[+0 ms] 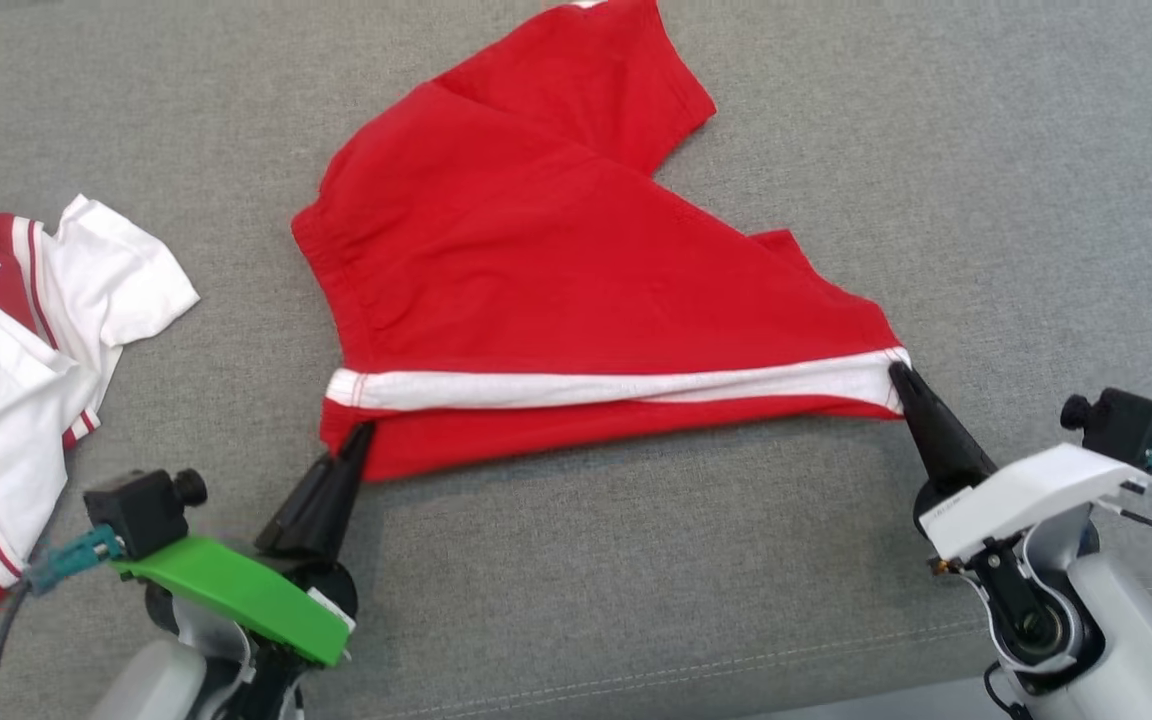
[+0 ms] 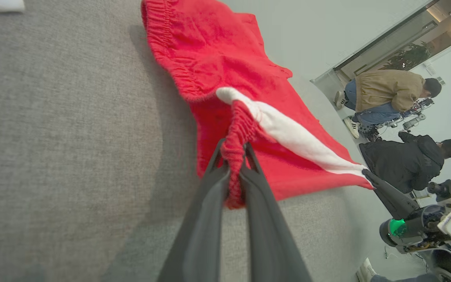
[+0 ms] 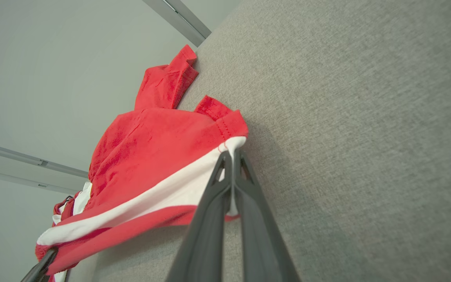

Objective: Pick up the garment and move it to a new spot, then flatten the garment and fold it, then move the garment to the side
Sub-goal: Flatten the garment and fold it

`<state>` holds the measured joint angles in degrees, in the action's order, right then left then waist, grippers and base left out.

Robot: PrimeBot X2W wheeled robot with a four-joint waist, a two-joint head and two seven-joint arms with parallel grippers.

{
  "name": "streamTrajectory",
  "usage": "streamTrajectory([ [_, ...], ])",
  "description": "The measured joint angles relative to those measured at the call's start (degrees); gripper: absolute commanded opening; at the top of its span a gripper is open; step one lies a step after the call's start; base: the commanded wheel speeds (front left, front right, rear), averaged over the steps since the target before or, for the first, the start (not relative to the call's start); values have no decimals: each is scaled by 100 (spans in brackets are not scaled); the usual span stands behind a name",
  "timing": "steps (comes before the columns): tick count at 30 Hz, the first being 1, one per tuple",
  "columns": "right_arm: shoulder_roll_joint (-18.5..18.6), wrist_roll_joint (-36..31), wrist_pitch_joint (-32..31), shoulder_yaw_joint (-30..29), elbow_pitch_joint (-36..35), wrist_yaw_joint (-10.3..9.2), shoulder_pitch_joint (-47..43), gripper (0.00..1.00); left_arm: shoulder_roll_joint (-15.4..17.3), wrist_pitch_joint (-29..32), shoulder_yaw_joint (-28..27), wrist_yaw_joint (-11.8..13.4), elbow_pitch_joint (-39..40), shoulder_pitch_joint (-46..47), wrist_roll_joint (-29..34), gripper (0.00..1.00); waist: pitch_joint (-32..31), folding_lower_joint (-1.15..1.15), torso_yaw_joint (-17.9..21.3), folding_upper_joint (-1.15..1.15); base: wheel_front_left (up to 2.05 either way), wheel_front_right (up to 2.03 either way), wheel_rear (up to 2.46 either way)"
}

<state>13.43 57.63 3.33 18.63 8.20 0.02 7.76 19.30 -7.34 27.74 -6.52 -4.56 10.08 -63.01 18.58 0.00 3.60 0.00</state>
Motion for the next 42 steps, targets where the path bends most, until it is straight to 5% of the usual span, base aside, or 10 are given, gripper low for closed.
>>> streamTrajectory([
  [17, 735, -21, 1, -75, -319, 146, -1386, 0, -328, -581, 761, -80, 209, -1096, -100, 0, -321, 0, -251, 0, 0, 0, 0],
  [24, 844, -158, -8, 4, -449, 165, -1418, 0, -183, -582, 1179, -80, 202, -1101, -96, 40, -357, 0, -411, 0, 0, 0, 0],
  [25, 850, -172, -10, 25, -478, 166, -1418, 0, -181, -582, 1203, -80, 205, -1112, -101, 59, -366, 0, -427, 0, 0, 0, 0],
  [26, 856, -172, -9, 27, -502, 166, -1419, 0, -170, -582, 1238, -80, 205, -1115, -113, 93, -371, 0, -440, 0, 0, 0, 0],
  [27, 862, -172, -11, 32, -520, 166, -1419, 0, -151, -582, 1279, -80, 199, -1117, -121, 100, -374, 0, -453, 0, 0, 0, 0],
  [42, 882, -220, -111, 188, -665, 165, -1521, 0, 134, -524, 1428, -80, 75, -1067, -519, 100, -446, 0, -406, 0, 0, 0, 0],
])
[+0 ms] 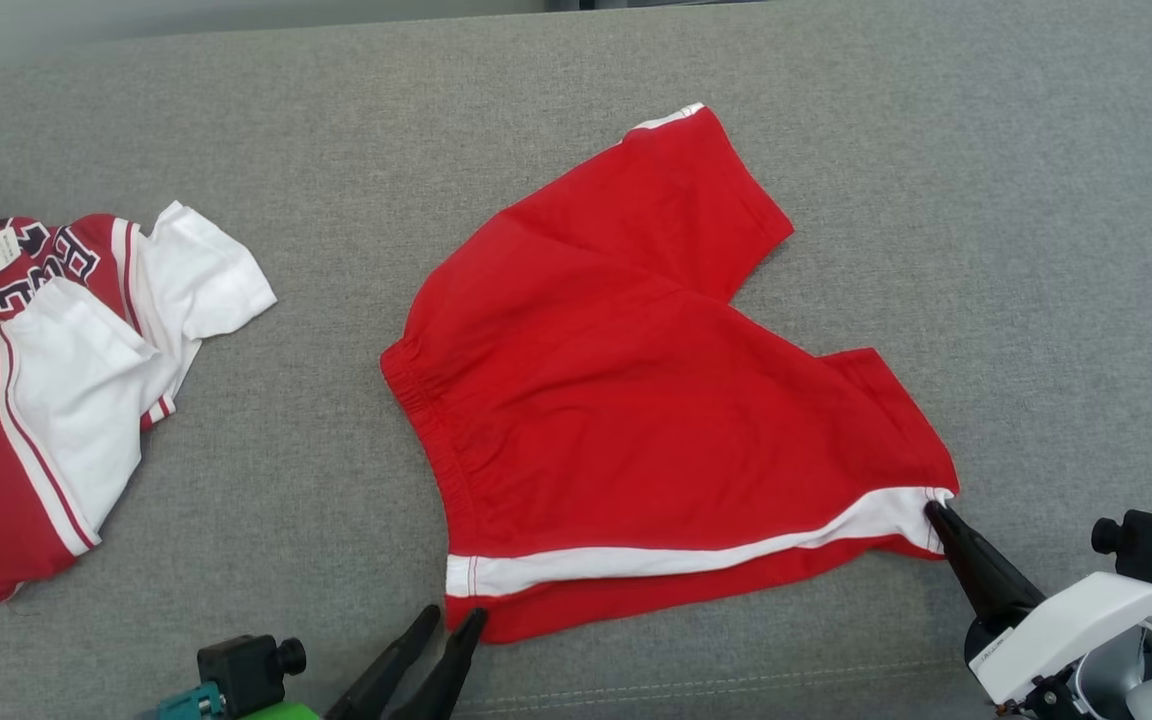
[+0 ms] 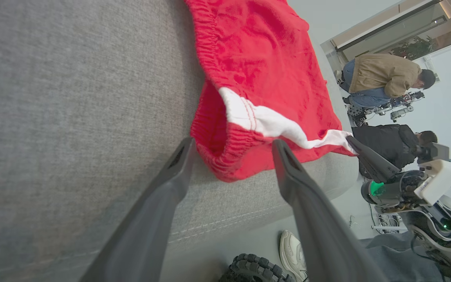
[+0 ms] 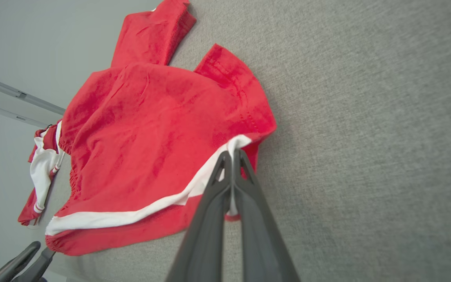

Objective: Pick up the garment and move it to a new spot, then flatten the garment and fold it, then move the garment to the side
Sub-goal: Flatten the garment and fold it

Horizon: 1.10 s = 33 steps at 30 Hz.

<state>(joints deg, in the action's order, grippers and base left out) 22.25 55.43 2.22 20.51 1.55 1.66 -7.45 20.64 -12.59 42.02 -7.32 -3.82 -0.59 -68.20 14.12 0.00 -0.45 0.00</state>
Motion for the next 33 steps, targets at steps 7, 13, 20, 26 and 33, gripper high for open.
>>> streamTrajectory([
  [7, -23, -4, -32, 55, -26, 0, -5, 0, 65, 103, -58, 0, -42, 314, -82, 100, 16, 0, 124, 0, 0, 0, 0],
  [13, -55, -5, -34, 90, -29, 0, -4, 0, 124, 268, -14, 0, -138, 437, -232, 100, 17, 0, 234, 0, 0, 0, 0],
  [20, -68, -4, -33, 82, -32, -1, -5, 0, 178, 458, 108, 0, -181, 436, -309, 96, 6, 0, 310, 0, 0, 0, 0],
  [26, -76, -4, -32, 74, -31, -2, -7, 0, 178, 466, 77, 0, -169, 460, -326, 0, 7, 0, 304, 0, 0, 0, 0],
  [33, -14, -99, -24, 26, -81, 1, 60, 0, 254, 366, -55, 0, -2, 603, -371, 0, -47, 0, 296, 0, 0, 0, 0],
])
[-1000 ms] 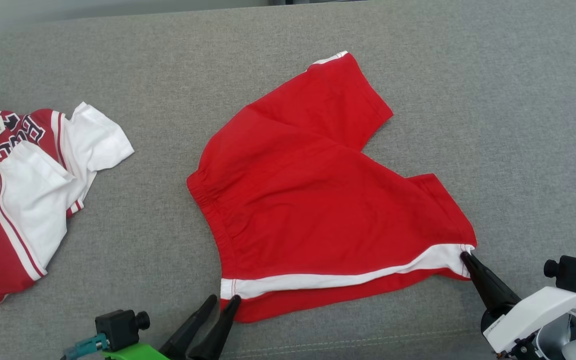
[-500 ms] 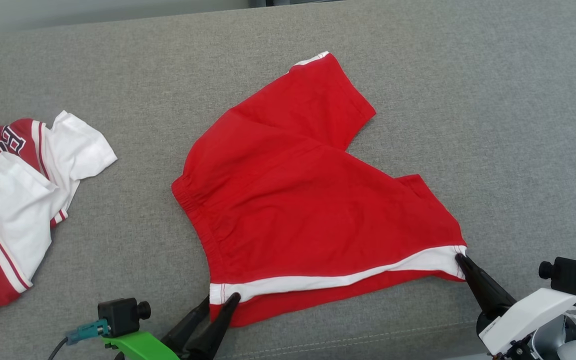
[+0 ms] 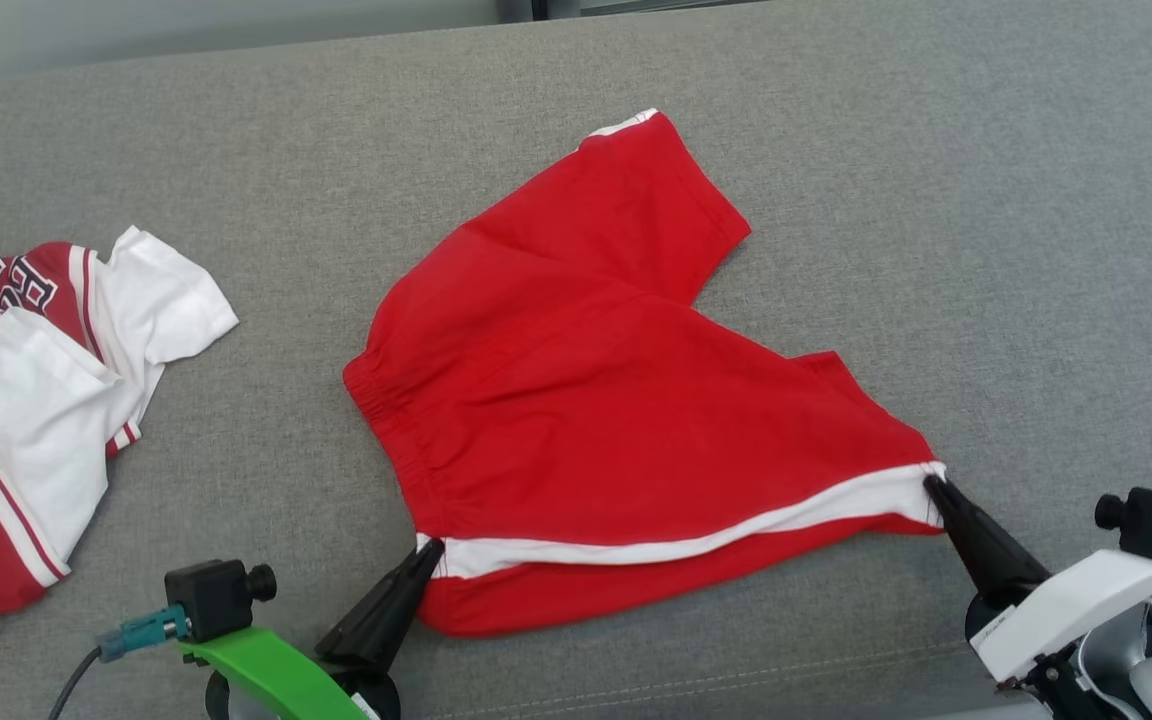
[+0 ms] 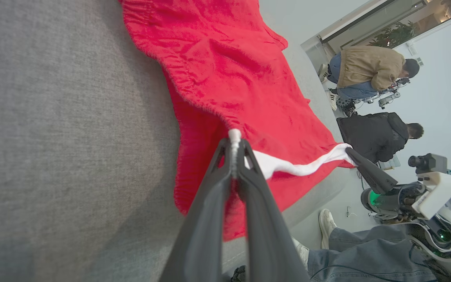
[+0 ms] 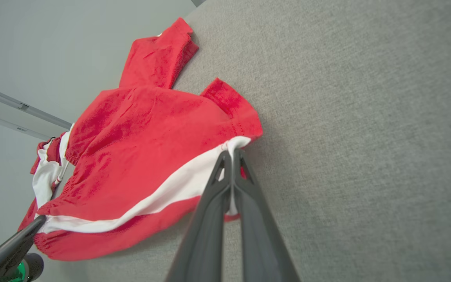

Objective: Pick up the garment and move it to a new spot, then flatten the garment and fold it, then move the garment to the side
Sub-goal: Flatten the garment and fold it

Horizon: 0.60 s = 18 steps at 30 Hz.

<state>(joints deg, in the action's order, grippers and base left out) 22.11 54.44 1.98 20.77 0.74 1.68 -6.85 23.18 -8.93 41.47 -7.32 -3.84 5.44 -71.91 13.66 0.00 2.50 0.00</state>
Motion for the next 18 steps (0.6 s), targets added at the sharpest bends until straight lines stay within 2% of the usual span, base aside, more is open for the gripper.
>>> streamTrajectory([
  [5, 178, 7, 1, -192, -413, 97, 254, 0, 212, 64, 11, 0, 601, 124, 1, 0, -107, 0, 8, 0, 0, 0, 0],
  [10, 321, 410, 52, -488, -1261, 294, 248, 0, 469, 183, -29, 1, 1714, 191, -201, 0, -256, 0, -5, 0, 0, 0, 0],
  [13, 430, 666, 94, -711, -1989, 352, 213, 0, 788, 182, -288, 1, 2533, 192, -256, 0, -355, 0, 6, 0, 0, 0, 0],
  [18, 822, 909, 207, -1273, -3257, 434, 213, 0, 1455, 253, -926, 38, 3843, 278, -307, 0, -432, 0, 129, 0, 0, 0, 0],
])
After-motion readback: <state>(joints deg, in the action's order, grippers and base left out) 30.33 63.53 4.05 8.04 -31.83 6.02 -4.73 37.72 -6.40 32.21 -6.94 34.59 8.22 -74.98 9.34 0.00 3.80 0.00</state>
